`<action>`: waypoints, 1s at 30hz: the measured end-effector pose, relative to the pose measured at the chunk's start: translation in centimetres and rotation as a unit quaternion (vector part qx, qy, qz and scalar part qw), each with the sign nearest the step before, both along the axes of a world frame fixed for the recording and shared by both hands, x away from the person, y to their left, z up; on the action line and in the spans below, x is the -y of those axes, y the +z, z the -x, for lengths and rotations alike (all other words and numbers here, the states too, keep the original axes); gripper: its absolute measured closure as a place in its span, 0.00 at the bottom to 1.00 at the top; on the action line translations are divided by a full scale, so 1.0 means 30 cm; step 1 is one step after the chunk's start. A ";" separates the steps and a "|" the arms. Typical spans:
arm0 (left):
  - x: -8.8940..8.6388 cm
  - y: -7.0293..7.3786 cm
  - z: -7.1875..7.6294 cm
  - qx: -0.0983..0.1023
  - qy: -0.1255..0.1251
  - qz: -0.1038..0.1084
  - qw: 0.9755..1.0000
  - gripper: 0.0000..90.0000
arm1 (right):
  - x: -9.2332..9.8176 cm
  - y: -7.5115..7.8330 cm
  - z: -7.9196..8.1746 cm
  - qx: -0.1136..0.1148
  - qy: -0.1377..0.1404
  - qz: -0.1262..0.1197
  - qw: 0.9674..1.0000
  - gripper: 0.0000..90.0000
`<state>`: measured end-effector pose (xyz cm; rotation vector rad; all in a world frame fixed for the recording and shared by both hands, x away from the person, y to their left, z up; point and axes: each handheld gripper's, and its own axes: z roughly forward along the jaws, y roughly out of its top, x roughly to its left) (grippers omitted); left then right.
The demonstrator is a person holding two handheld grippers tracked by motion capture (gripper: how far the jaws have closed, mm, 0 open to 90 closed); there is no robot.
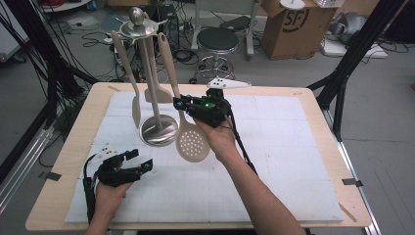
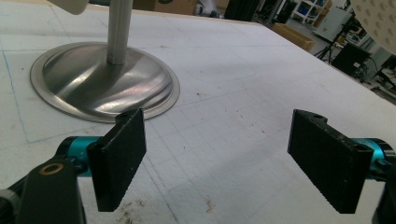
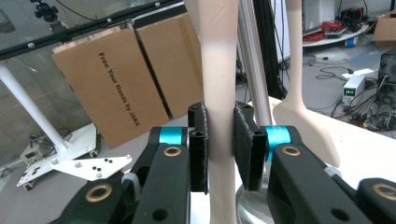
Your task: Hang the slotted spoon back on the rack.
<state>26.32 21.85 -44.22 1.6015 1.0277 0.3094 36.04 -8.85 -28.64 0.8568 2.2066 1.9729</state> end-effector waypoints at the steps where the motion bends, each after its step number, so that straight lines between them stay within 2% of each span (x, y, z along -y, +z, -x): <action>1: 0.000 0.000 0.000 0.000 0.000 0.000 1.000 0.22 | 0.000 -0.001 0.000 0.001 -0.003 0.002 1.000 0.85; 8: 0.000 0.000 -0.001 0.001 -0.001 -0.002 1.000 0.22 | -0.001 -0.016 -0.017 -0.019 -0.009 -0.001 1.000 0.80; 11: 0.001 0.000 -0.001 0.001 0.000 -0.001 1.000 0.22 | 0.001 -0.022 -0.025 -0.028 -0.016 -0.003 0.999 0.71; 13: 0.001 -0.001 -0.001 0.000 0.000 -0.001 1.000 0.22 | 0.002 -0.025 -0.028 -0.034 -0.016 -0.004 0.999 0.70; 16: 0.002 0.000 0.000 0.000 0.000 -0.001 1.000 0.22 | 0.000 -0.027 -0.028 -0.035 -0.023 0.000 0.999 0.62; 22: 0.003 -0.001 -0.001 0.001 0.001 0.000 1.000 0.22 | 0.020 -0.037 -0.023 -0.037 -0.035 0.002 0.999 0.55; 25: 0.005 0.000 -0.001 -0.001 -0.001 -0.001 1.000 0.22 | 0.046 -0.052 -0.018 -0.029 -0.048 -0.004 0.998 0.54; 30: 0.008 0.001 -0.001 0.003 -0.004 0.000 1.000 0.22 | 0.098 -0.085 -0.011 -0.030 -0.063 -0.006 0.998 0.44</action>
